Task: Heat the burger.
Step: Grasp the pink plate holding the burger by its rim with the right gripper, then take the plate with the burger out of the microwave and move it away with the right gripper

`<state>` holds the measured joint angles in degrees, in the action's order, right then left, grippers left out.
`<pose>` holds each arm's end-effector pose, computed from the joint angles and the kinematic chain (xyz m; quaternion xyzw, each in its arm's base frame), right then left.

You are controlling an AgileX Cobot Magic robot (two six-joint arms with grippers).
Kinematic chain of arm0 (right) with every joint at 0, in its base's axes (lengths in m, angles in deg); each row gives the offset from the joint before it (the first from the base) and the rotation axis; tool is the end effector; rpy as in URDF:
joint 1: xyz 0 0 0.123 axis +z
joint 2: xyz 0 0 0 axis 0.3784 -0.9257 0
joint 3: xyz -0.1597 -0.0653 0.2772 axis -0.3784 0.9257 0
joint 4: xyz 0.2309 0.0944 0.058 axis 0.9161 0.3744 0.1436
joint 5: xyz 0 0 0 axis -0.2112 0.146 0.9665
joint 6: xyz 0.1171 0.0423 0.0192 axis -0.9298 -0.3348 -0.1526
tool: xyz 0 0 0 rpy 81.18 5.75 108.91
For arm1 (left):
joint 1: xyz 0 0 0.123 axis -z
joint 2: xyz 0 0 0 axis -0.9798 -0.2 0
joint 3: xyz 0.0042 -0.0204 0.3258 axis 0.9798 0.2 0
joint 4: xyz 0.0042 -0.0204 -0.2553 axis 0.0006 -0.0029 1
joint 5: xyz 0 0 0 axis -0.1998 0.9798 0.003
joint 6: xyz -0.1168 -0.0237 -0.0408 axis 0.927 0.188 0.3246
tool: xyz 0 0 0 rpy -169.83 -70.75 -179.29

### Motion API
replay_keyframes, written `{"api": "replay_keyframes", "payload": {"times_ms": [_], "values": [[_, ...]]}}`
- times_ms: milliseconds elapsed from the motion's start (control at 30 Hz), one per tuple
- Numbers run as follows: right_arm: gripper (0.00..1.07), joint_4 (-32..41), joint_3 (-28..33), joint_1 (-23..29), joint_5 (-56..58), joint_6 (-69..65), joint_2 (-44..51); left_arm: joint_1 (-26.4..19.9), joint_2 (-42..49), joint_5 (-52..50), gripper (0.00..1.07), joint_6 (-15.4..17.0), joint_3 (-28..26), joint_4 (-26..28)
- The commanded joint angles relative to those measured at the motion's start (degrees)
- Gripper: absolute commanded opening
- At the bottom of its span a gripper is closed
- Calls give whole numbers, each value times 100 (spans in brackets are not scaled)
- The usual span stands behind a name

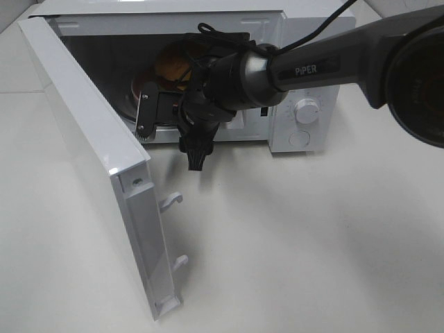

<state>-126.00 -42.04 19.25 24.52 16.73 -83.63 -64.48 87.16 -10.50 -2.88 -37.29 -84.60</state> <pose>0.4442 0.3454 0.1126 -0.6665 0.6438 -0.1782 0.3309 -0.0151 -0.0068 0.2661 0.1534 0.8344 -0.0809 0.5231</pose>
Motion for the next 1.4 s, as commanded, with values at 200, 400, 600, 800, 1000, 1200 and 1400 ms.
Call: {"api": "replay_keyframes", "payload": {"times_ms": [200, 400, 600, 800, 1000, 1200, 1400], "values": [[43, -17, -40, -23, -86, -126, -172, -23, 115, -86, 0, 23, 6, 17], [17, -17, -40, -23, -74, -166, -172, -23, 115, -86, 0, 23, 6, 17], [0, 6, -40, -23, -63, -166, -172, -23, 115, -86, 0, 23, 6, 17], [0, 6, -40, -11, 46, -166, -172, -23, 115, -86, 0, 23, 6, 17], [0, 149, -40, -11, 57, -63, -109, -23, 115, -86, 0, 23, 6, 17], [0, 189, -29, -11, 80, 189, 29, -23, 115, -86, 0, 23, 6, 17], [0, 390, -29, -11, 74, 355, 212, -23, 115, -86, 0, 23, 6, 17]]}}
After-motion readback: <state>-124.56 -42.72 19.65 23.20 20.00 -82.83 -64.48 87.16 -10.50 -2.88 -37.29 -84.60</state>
